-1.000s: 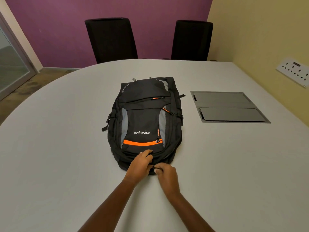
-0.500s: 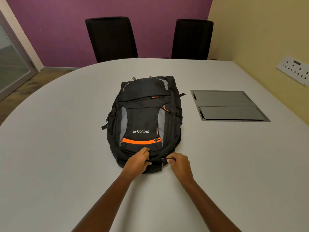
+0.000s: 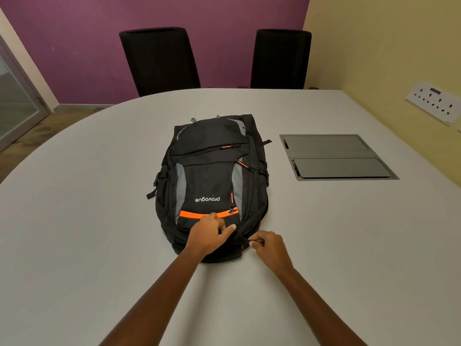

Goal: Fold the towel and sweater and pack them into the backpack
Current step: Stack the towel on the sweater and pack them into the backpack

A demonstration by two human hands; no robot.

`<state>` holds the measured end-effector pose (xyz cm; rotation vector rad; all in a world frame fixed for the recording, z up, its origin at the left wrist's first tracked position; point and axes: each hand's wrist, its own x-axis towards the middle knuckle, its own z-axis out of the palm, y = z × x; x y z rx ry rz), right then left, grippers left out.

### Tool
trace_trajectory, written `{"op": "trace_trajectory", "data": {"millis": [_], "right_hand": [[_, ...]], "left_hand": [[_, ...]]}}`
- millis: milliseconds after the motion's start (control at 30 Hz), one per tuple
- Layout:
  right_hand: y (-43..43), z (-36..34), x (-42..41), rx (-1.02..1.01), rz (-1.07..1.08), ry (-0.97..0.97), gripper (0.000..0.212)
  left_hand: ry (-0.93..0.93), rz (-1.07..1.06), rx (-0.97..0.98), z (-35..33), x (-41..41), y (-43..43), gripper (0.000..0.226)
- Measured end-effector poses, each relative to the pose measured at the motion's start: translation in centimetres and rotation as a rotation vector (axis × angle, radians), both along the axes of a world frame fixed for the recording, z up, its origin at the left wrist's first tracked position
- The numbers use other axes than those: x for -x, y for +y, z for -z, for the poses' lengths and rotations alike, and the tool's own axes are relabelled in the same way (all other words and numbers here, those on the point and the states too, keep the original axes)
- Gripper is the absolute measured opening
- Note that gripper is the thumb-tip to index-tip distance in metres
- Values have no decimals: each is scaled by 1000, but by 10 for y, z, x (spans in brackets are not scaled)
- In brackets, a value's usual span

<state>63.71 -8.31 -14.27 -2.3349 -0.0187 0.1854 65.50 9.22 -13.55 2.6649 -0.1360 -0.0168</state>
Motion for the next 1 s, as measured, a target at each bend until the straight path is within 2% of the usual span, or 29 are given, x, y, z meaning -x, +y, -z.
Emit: {"op": "trace_trajectory", "data": {"millis": [133,233,300,400,533,600,667,733,867,1000], "right_hand": [[7,6,8,-28,-53,2,14],[11,4,11,-21,-59,-15,15],[8,3,10,-22,-40,-35,14],[2,0,7,-27,-14,-57,15],[-2,-9,2,-73,-9,-94,16],[0,-14,1,-85,-19,-104,16],[4,-17,2,-66,-45,-99,15],[10,-15,7,-21,-98,-83,14],[14,-3,19,36,-110,-39,16],[15,4,23,37,-103,-13,19]], "left_hand": [[50,9,7,-8,-14,-37,33],[125,35,-156,-11,-22,-52,32],[108,21,-225,-12,-25,-54,28],[-70,37,-259,-16,-21,-57,21],[-306,47,-98,-20,-18,-52,15],[-405,50,-151,-21,-17,-47,17],[-425,19,-266,-21,-16,-49,32],[-374,-51,-340,-18,-15,-58,39],[-62,-162,-364,-1,-13,-65,32],[-47,-135,-353,7,-16,-67,41]]}}
